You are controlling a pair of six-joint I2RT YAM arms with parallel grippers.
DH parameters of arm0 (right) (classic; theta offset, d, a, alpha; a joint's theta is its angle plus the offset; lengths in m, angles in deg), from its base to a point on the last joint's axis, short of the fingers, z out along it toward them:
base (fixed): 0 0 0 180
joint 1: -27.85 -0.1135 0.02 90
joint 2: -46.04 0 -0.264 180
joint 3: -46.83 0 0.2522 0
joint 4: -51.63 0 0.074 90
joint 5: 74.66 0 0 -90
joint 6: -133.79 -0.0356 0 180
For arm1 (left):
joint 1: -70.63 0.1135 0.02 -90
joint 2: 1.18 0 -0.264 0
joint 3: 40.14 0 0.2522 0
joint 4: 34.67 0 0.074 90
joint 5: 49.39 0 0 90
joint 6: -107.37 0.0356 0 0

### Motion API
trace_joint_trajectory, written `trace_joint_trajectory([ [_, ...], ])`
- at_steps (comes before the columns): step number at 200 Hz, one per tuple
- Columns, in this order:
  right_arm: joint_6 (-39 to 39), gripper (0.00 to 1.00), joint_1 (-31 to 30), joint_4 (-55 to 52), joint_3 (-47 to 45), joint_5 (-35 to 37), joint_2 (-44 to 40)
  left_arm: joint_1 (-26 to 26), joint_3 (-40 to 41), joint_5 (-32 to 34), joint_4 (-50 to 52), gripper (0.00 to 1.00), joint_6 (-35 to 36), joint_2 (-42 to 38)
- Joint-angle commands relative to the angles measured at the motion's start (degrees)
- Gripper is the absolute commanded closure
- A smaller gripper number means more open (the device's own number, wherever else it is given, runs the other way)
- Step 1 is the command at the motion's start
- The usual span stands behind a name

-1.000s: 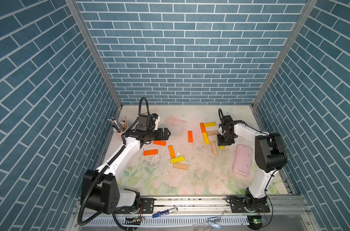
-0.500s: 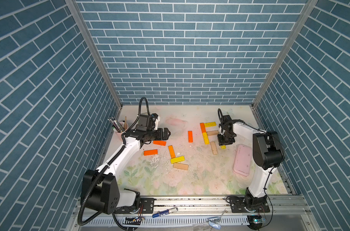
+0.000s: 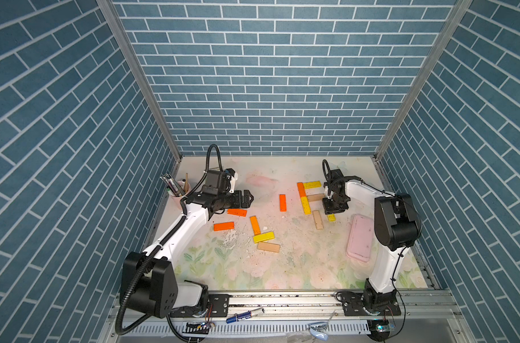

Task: Assemble the number 6 with building blocks
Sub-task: Assemble the building block at the center of the board.

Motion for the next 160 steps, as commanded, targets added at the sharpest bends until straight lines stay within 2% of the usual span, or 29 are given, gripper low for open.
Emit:
trace_joint_trajectory([
  [1,1.8,0.67,0.1,-1.1,1.3,0.1,0.9,-0.1,-0.6,0.0,-0.2,0.01,-0.2,0.4],
  [160,2.1,0.68,0.1,-1.4,4.8,1.2,4.4,0.0,-1.0,0.8,0.1,0.01,0.6,1.0],
])
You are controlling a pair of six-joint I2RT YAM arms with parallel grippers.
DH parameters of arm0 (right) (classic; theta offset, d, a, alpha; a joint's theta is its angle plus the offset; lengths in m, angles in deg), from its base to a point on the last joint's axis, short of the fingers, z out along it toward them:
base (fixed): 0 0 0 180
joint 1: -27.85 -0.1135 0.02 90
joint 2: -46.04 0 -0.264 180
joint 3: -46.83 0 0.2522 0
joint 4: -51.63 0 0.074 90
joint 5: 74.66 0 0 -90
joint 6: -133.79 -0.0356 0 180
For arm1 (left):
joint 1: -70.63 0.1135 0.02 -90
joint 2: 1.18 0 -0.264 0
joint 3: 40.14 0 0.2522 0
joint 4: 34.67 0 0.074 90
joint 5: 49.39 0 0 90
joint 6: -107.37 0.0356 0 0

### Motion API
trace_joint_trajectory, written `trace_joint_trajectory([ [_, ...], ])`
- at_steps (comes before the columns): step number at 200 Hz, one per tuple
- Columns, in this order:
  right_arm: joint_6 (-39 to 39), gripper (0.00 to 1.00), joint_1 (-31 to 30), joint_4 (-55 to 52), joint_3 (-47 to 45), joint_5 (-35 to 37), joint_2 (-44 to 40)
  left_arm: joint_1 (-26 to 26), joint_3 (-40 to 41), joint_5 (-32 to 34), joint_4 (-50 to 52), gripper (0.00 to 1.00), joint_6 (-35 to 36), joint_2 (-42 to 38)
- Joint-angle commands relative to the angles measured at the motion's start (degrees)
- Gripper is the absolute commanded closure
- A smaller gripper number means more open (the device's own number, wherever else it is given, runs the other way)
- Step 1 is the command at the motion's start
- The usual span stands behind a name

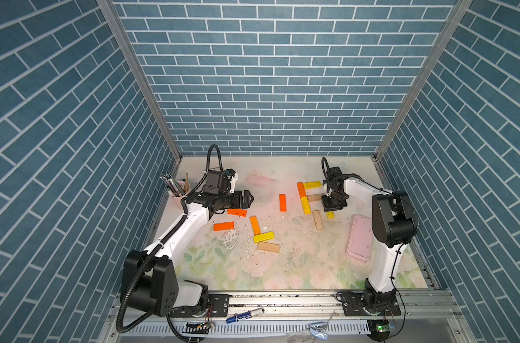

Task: Assemble the number 6 with building blocks
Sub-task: Assemble the building block at the center of the board.

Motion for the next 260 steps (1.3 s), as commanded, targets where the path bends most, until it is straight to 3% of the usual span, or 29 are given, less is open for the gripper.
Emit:
trace_joint_trajectory([
  [1,1.9,0.68,0.0,-1.0,1.1,1.0,1.9,0.0,-1.0,0.6,0.1,0.01,0.4,0.5],
  [128,1.1,0.65,0.1,-1.4,3.3,1.5,4.1,0.0,-1.1,0.6,0.0,0.01,0.4,0.7],
  [192,1.6,0.48,0.1,-3.2,6.0,0.3,2.4,0.0,-1.2,0.6,0.1,0.01,0.5,0.7],
  [260,1.7,0.47,0.1,-4.1,6.8,0.5,2.6,0.0,-1.2,0.8,0.2,0.01,0.4,0.4],
])
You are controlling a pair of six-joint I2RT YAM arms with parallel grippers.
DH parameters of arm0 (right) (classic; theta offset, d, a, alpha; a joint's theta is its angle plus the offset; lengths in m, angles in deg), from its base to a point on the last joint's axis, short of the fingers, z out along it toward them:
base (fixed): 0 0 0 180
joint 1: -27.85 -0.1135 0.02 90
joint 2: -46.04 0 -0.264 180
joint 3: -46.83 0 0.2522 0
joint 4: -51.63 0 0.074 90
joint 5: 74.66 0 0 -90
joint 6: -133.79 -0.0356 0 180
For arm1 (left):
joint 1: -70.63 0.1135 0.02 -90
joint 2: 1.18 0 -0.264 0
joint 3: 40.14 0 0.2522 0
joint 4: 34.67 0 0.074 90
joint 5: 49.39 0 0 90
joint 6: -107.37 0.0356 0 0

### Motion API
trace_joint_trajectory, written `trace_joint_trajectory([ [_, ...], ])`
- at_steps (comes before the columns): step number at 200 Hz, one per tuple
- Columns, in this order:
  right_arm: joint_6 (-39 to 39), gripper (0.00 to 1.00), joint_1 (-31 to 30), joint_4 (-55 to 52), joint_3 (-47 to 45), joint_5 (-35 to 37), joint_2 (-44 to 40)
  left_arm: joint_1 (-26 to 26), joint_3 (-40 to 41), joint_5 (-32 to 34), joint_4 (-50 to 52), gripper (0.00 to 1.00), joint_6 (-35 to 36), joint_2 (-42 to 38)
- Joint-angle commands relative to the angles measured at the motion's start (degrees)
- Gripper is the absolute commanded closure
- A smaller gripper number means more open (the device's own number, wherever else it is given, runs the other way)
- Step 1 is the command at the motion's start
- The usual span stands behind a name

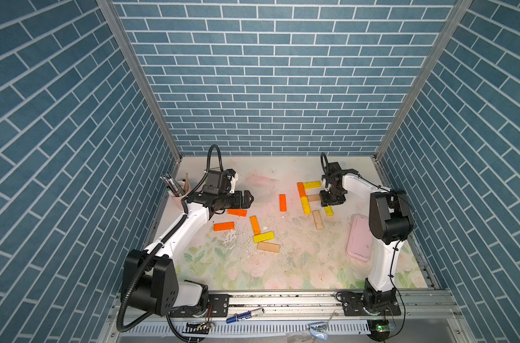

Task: Assemble the number 6 with building blocks
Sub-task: Assemble the building block at the center of the board.

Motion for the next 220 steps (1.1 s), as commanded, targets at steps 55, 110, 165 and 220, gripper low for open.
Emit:
trace_joint_trajectory([
  [55,1.7,0.56,0.1,-1.9,0.7,0.0,1.6,0.0,-1.2,0.7,0.2,0.01,0.3,0.2],
  [110,1.6,0.64,-0.3,-1.6,0.3,-0.3,1.6,0.0,-1.2,0.7,0.2,0.01,0.3,0.4],
  [165,1.6,0.68,-0.8,-1.5,0.2,-0.9,1.8,0.0,-1.2,0.7,0.2,0.01,0.3,0.3],
  [220,1.8,0.68,-1.2,-1.6,0.6,-1.3,2.1,0.0,-1.2,0.6,0.2,0.01,0.3,0.3],
])
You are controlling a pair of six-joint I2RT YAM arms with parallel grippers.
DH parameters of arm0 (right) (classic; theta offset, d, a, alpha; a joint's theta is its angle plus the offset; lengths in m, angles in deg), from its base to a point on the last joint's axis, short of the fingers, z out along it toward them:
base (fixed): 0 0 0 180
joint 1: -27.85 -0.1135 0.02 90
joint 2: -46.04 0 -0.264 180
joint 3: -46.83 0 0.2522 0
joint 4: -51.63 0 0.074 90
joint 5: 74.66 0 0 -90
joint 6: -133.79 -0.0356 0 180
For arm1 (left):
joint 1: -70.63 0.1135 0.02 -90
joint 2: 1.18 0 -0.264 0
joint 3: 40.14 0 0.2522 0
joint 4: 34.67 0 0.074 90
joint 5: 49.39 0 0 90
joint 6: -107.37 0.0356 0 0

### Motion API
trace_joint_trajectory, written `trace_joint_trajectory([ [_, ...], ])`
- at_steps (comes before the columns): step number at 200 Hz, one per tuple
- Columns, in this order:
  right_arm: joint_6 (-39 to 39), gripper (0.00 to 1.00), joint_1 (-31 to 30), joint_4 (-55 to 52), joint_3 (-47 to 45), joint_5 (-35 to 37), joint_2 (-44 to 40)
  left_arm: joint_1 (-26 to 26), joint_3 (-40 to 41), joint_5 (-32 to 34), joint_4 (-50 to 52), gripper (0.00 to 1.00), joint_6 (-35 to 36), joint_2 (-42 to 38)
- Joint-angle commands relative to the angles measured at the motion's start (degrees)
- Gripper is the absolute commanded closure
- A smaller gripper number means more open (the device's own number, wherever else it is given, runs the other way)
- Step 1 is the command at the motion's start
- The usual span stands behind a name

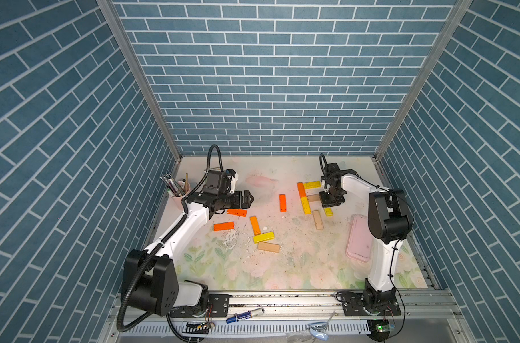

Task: Assemble the number 6 with building blocks
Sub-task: Assemble the building block at the center of the board.

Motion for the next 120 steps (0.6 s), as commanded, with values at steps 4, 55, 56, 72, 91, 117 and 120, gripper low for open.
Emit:
trace_joint_trajectory([
  [4,1.7,0.68,-0.5,-1.2,0.6,-0.9,1.5,0.0,-1.2,0.6,0.2,0.01,0.3,0.3],
  [55,1.8,0.68,-0.7,-1.3,1.1,-0.5,2.1,0.0,-1.2,0.6,0.2,0.01,0.3,0.3],
  [56,1.8,0.68,-0.7,-1.3,1.1,-0.5,2.1,0.0,-1.2,0.7,0.2,0.01,0.3,0.2],
  [72,1.8,0.67,-0.7,-1.4,1.3,-0.4,2.3,0.0,-1.2,0.7,0.2,0.01,0.3,0.2],
  [91,1.8,0.67,-0.7,-1.5,1.6,-0.6,2.4,0.0,-1.2,0.7,0.2,0.01,0.3,0.2],
  [117,1.9,0.62,-0.7,-1.7,2.1,-0.9,2.4,0.0,-1.2,0.7,0.2,0.01,0.3,0.1],
  [120,2.0,0.62,-0.7,-1.7,2.2,-0.9,2.3,0.0,-1.2,0.7,0.2,0.01,0.3,0.1],
])
